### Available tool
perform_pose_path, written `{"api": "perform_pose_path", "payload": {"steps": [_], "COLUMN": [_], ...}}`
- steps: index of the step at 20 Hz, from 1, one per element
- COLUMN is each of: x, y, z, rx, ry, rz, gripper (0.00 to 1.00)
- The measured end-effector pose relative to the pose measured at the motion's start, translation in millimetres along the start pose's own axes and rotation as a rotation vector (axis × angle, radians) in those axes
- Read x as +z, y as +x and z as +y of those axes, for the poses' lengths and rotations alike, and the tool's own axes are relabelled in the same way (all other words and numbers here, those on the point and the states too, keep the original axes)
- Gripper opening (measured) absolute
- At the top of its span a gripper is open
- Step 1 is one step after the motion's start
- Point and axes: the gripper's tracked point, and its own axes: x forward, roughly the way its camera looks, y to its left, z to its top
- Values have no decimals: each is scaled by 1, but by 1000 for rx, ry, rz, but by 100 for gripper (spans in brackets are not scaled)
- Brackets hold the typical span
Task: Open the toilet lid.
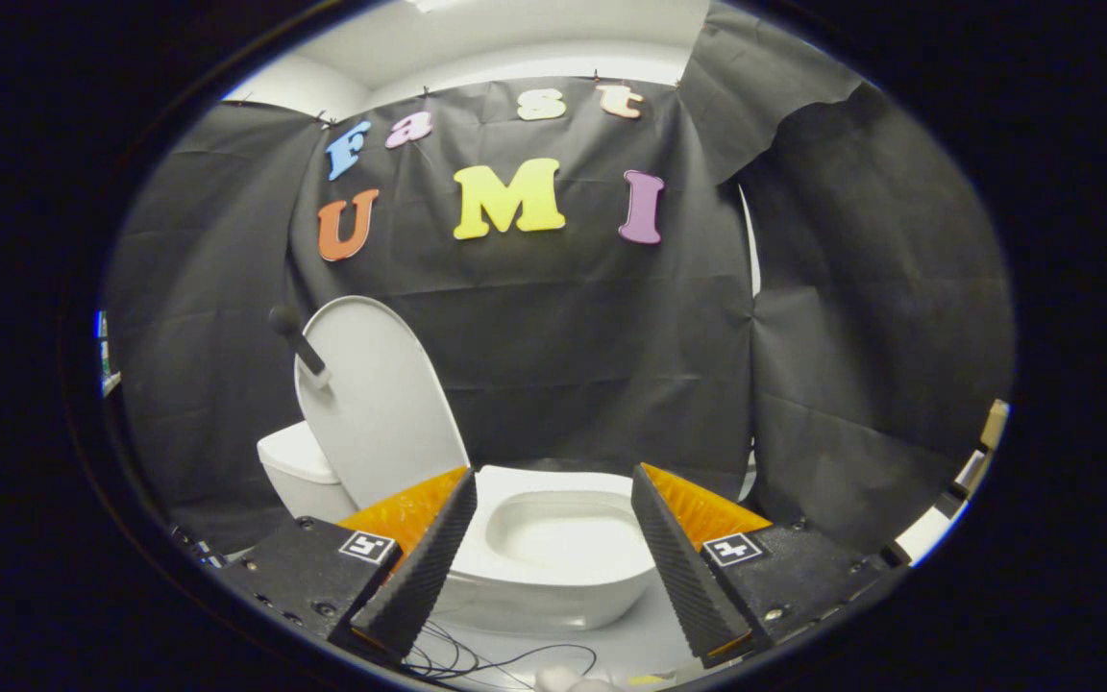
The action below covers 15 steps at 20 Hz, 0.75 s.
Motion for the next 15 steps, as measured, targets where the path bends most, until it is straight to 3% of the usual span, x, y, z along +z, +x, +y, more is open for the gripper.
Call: {"api": "perform_pose_path", "payload": {"steps": [15], "x": [-4], "y": [-9], "z": [4], "rx": [10], "ry": [10], "rz": [19], "gripper": [100]}}
